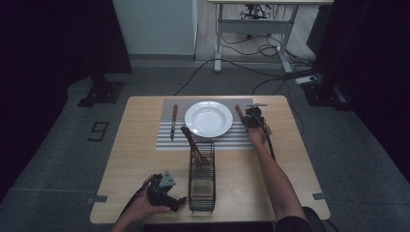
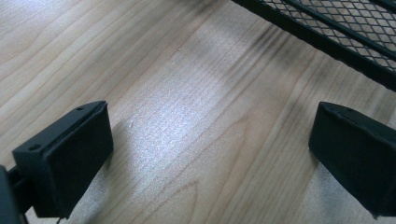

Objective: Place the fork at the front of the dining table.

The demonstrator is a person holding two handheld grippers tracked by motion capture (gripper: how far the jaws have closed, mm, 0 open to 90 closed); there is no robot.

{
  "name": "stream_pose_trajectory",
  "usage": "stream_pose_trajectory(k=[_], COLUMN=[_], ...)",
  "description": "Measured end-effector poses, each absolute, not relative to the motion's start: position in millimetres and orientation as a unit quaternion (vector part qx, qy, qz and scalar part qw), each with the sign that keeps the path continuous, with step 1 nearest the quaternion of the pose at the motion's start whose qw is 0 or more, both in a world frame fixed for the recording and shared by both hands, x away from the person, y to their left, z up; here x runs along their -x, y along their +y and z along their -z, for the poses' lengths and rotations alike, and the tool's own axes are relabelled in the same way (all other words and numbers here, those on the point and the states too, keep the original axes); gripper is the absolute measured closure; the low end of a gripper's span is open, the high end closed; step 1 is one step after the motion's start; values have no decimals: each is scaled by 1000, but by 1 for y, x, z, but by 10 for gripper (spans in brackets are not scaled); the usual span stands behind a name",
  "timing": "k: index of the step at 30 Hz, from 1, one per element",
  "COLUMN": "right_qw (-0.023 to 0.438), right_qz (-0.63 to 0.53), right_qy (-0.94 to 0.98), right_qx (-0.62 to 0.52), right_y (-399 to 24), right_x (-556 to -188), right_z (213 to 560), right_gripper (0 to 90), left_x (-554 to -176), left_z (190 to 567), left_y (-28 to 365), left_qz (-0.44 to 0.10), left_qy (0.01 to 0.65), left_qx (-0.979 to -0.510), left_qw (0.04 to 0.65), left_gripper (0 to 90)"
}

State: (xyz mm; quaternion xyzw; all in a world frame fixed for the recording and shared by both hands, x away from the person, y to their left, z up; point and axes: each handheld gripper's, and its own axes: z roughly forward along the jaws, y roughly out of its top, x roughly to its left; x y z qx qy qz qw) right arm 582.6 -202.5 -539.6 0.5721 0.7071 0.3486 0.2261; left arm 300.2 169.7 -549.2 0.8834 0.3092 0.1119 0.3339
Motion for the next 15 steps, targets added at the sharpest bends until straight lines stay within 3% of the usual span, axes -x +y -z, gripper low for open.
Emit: stream_pose_trajectory(k=[11,15], right_qw=[205,204], right_qz=[-356,-363], right_qy=[711,717], right_qx=[-571,-559], right_y=[-216,-219], right_x=[-577,-567], right_z=[535,532], right_gripper=[751,696], left_x=[-300,-300], left_z=[549,549], left_y=[170,170], left_qz=[-112,-112], left_qy=[309,309], left_qx=[-883,-883], left_qw=[334,334], left_gripper=[0,0])
